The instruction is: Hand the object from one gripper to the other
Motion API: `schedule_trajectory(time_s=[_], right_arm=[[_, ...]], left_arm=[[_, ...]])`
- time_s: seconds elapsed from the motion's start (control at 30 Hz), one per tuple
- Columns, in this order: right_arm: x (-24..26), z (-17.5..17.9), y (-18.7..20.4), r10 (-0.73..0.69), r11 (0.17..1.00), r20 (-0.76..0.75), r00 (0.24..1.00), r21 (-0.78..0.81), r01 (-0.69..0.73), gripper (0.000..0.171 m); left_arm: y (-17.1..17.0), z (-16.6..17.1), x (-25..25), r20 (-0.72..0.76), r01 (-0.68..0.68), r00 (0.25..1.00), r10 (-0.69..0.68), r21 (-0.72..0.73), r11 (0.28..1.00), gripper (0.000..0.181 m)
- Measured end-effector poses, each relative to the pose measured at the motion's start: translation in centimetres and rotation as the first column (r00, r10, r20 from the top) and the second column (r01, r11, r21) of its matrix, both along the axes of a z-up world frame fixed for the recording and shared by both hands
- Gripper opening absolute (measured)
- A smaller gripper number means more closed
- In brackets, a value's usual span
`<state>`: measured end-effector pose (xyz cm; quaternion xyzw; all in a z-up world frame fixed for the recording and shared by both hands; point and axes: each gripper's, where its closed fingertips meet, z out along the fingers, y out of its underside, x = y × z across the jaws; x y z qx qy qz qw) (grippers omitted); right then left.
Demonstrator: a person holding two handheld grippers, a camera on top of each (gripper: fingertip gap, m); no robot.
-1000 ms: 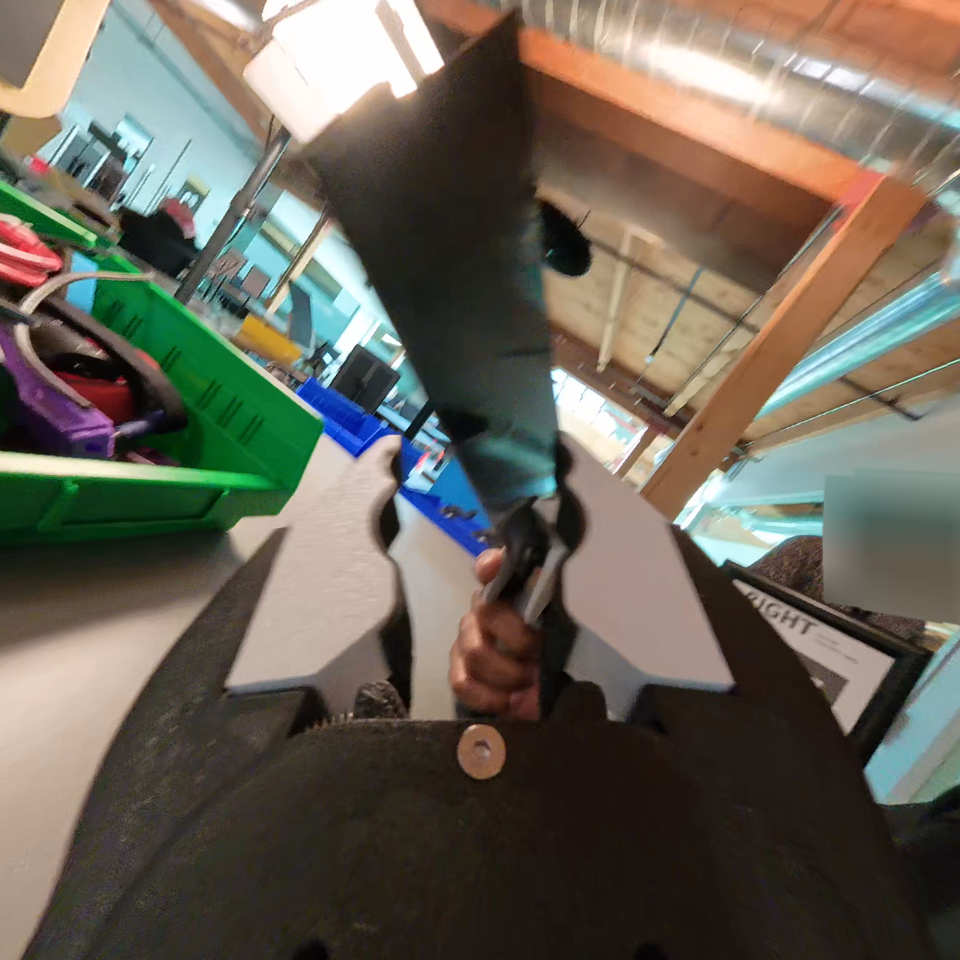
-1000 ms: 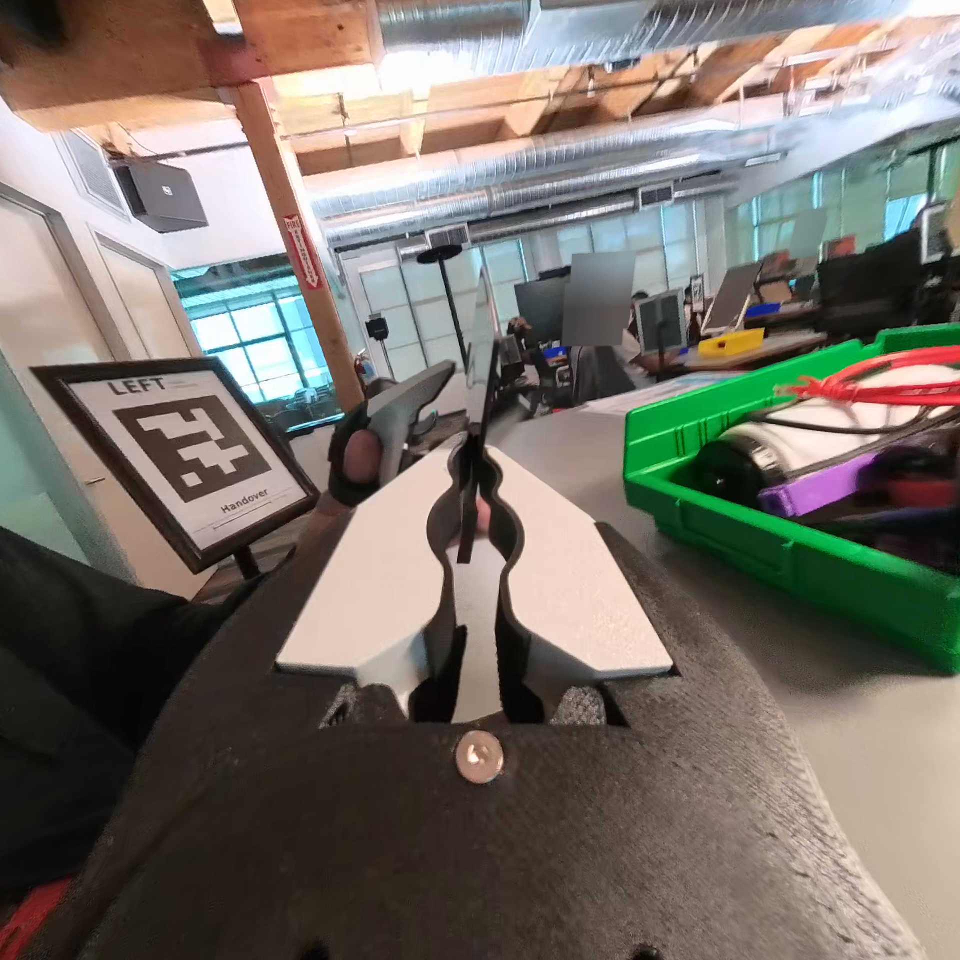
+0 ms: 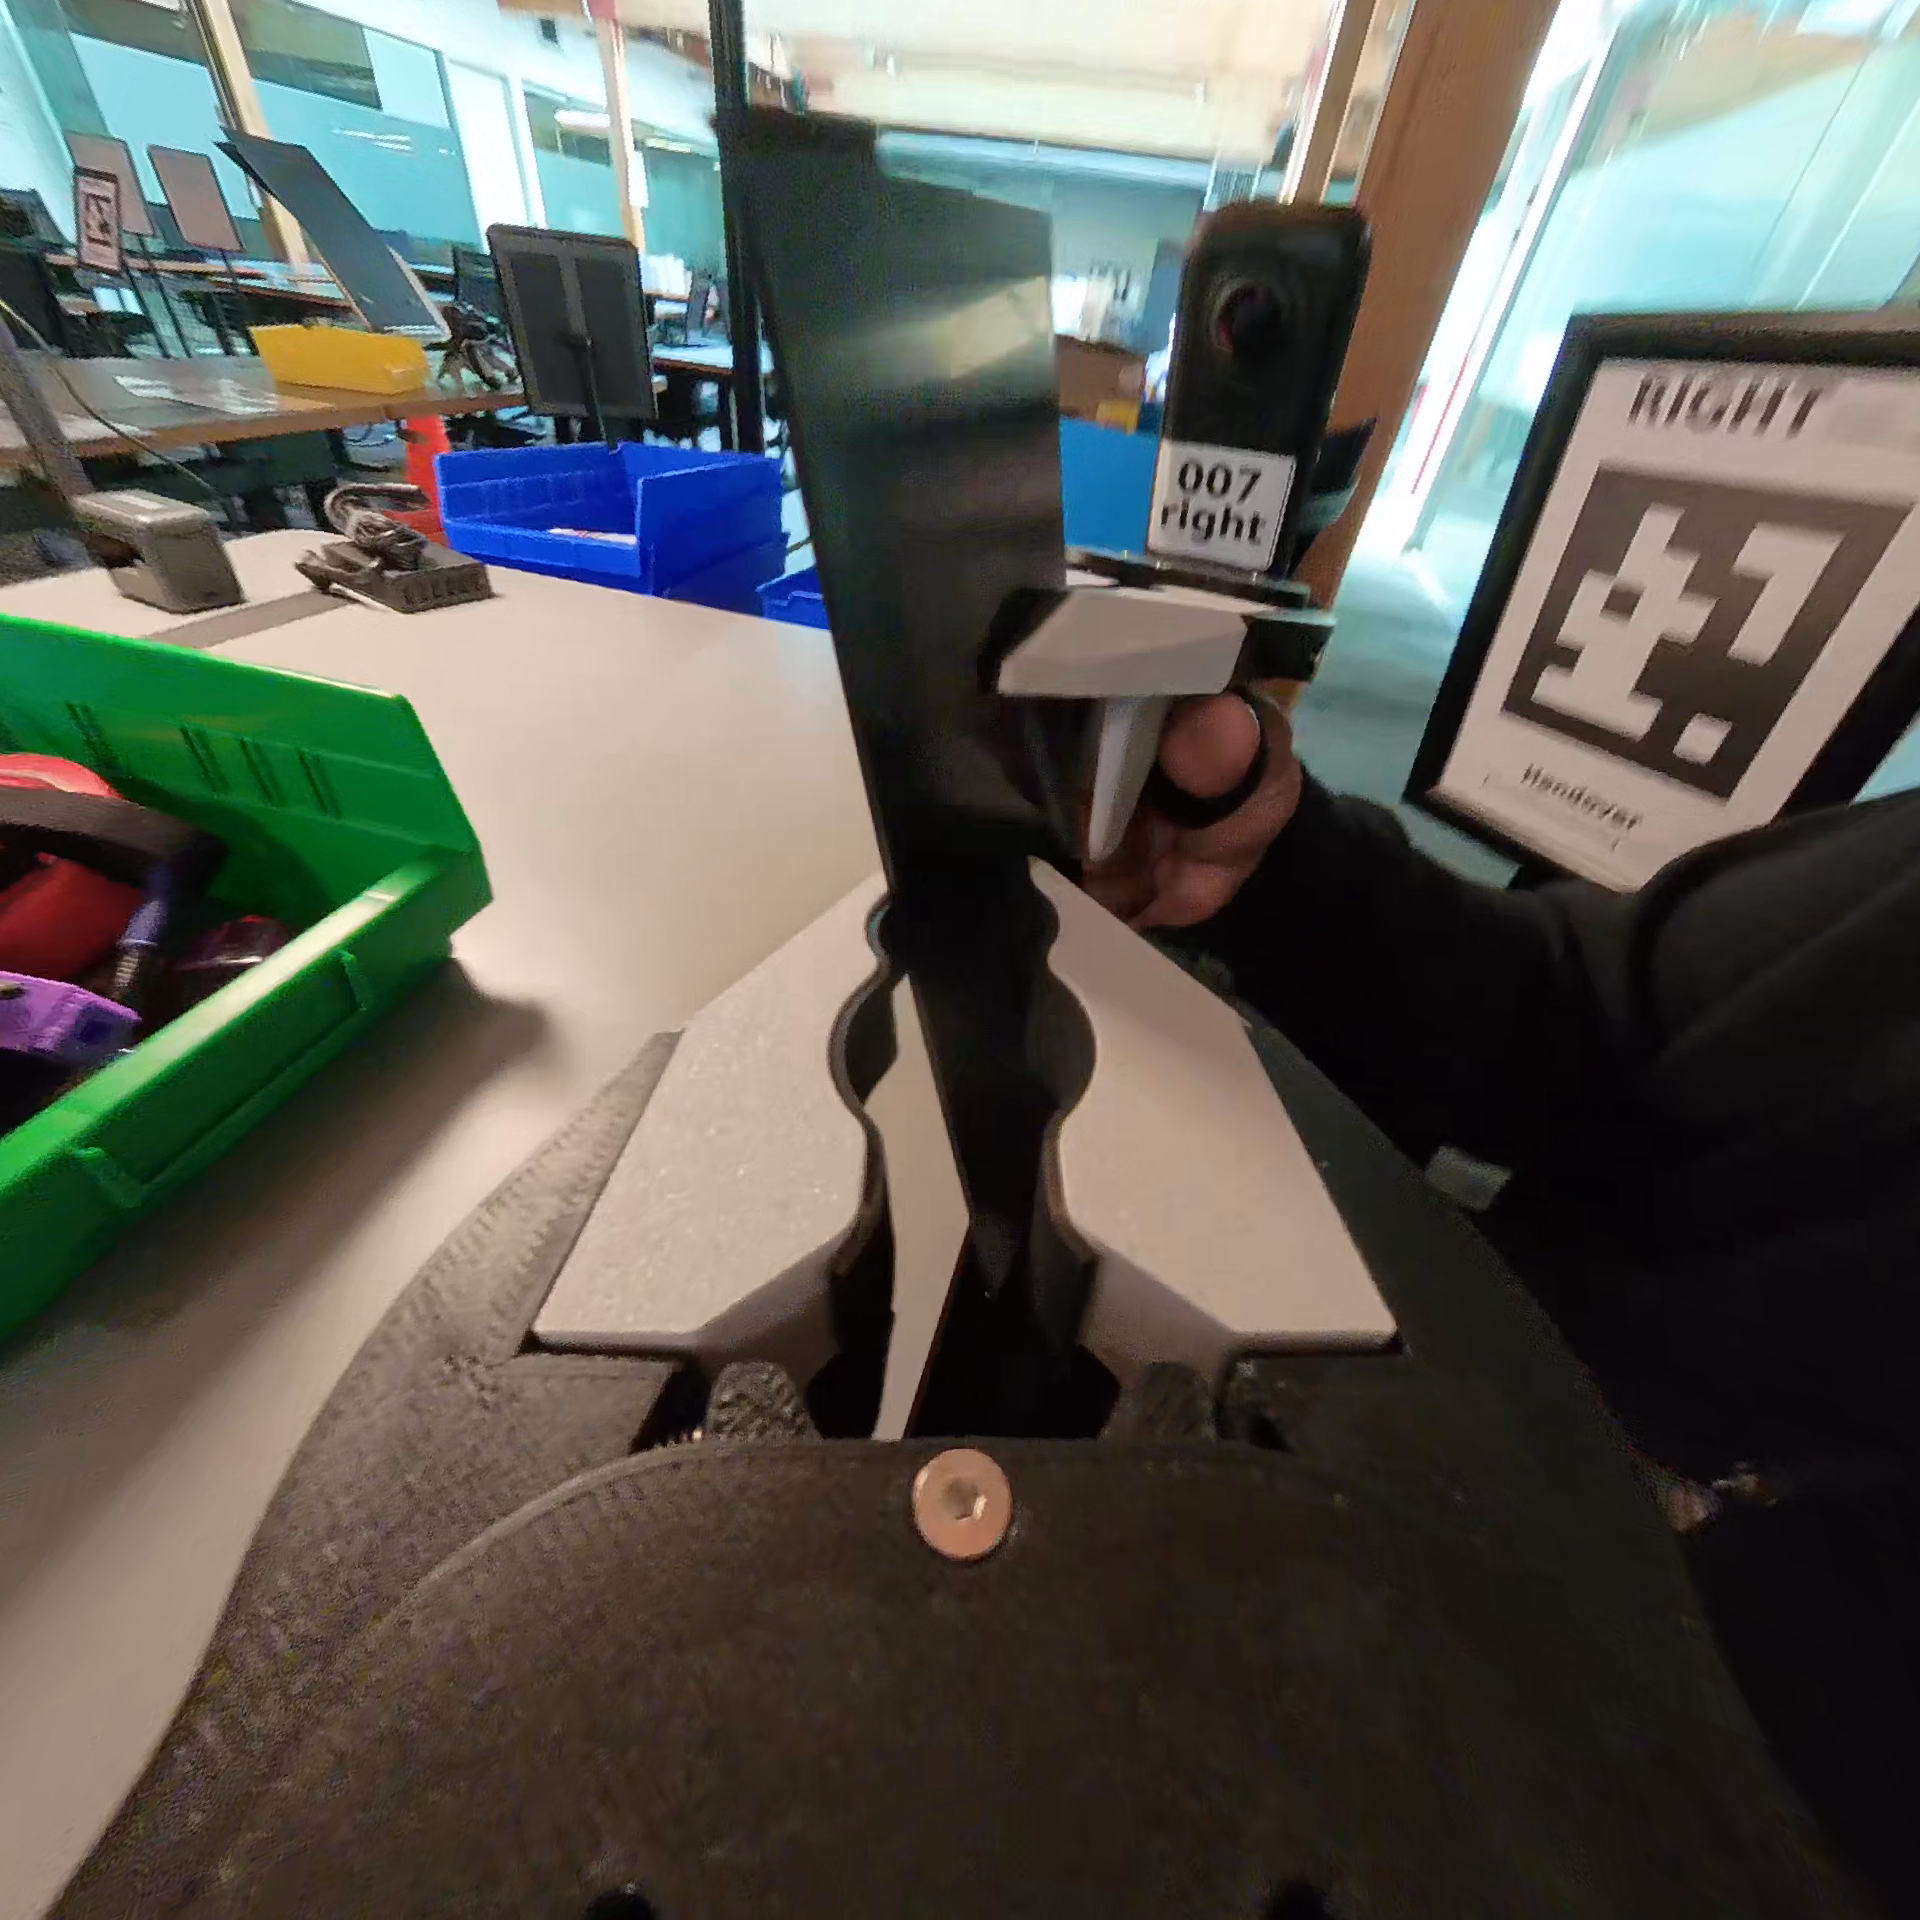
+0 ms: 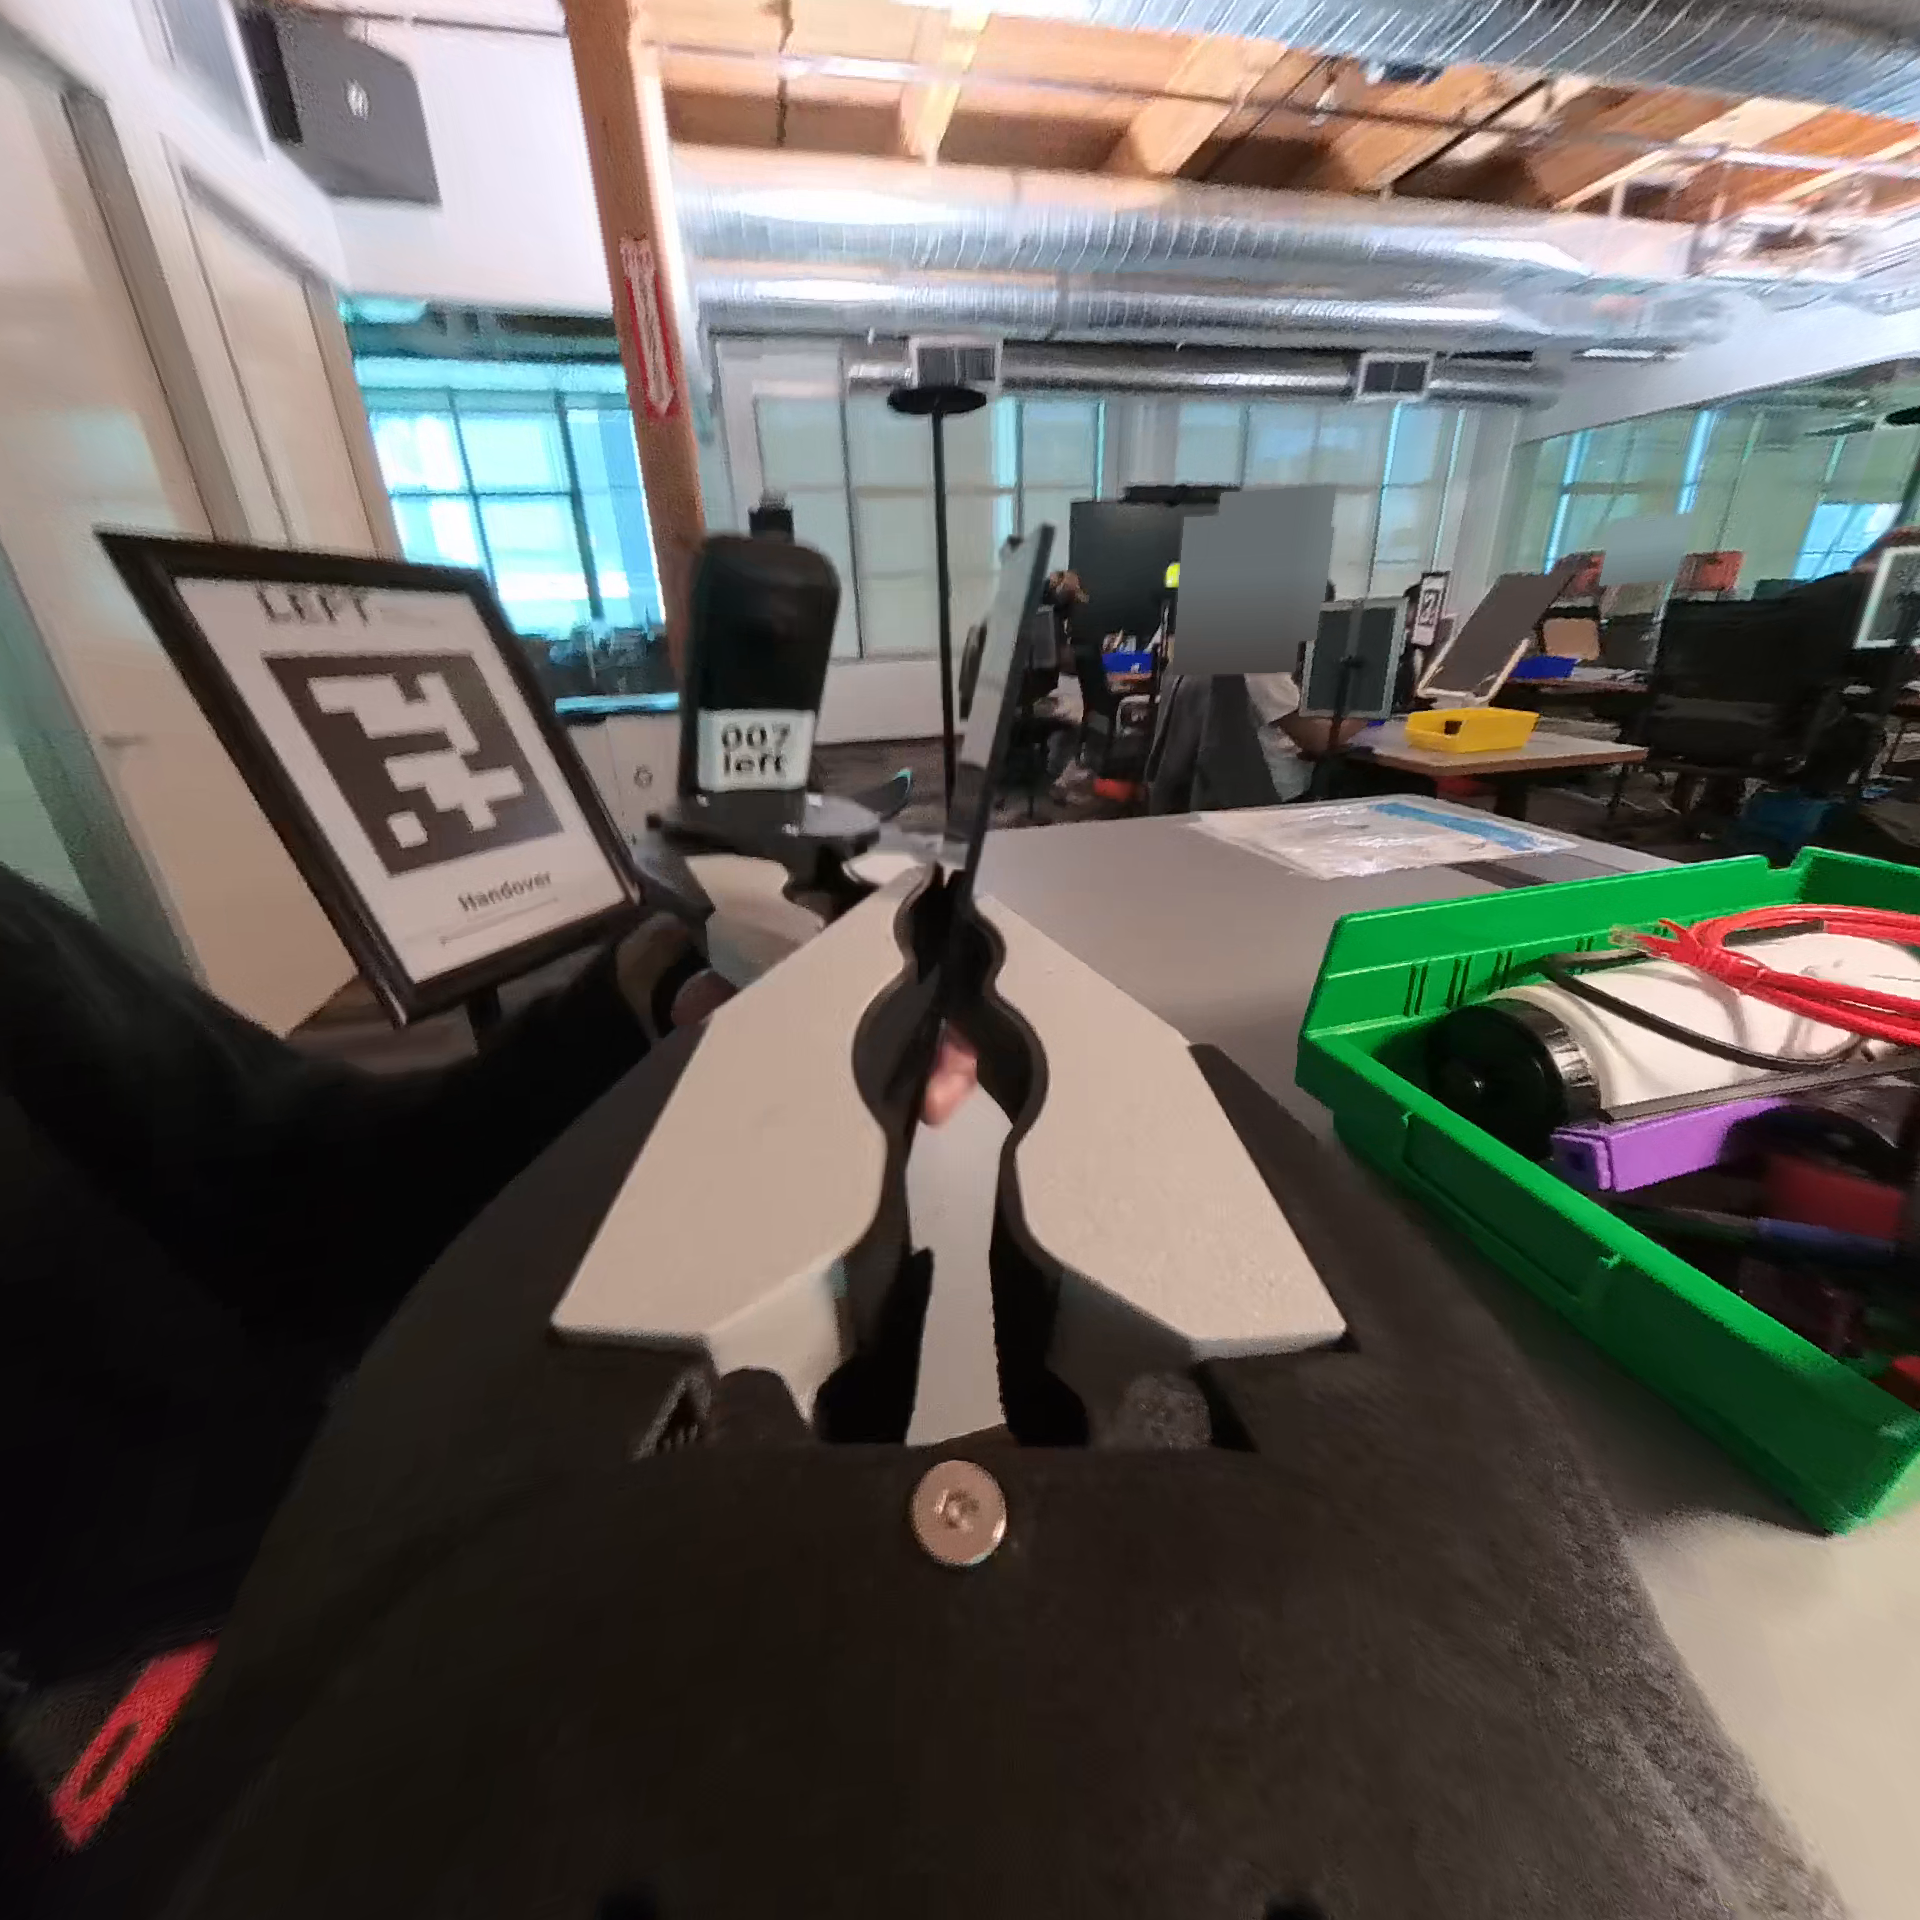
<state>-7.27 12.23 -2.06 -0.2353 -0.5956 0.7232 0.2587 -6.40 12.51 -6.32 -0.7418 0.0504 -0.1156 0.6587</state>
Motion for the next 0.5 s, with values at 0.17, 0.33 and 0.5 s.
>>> schedule_trajectory(time_s=[0.17,0.33,0.5], right_arm=[[0.4,1.4,0.8,0.068,0.98,-0.024,0.997,-0.184,-0.071,0.003],[-0.7,1.2,2.3,0.006,0.969,-0.003,1.0,-0.246,-0.007,0.013],[-0.5,2.2,4.3,-0.104,0.975,-0.069,0.992,-0.205,0.087,0.029]], left_arm=[[0.8,-0.2,-0.5,0.128,0.029,0.991,-0.037,0.065,0.997,0.039],[1.0,0.5,0.2,0.12,0.05,0.991,-0.065,0.121,0.991,0.002],[0.5,0.3,-0.6,-0.074,-0.043,0.996,0.048,0.071,0.997,0.002]])
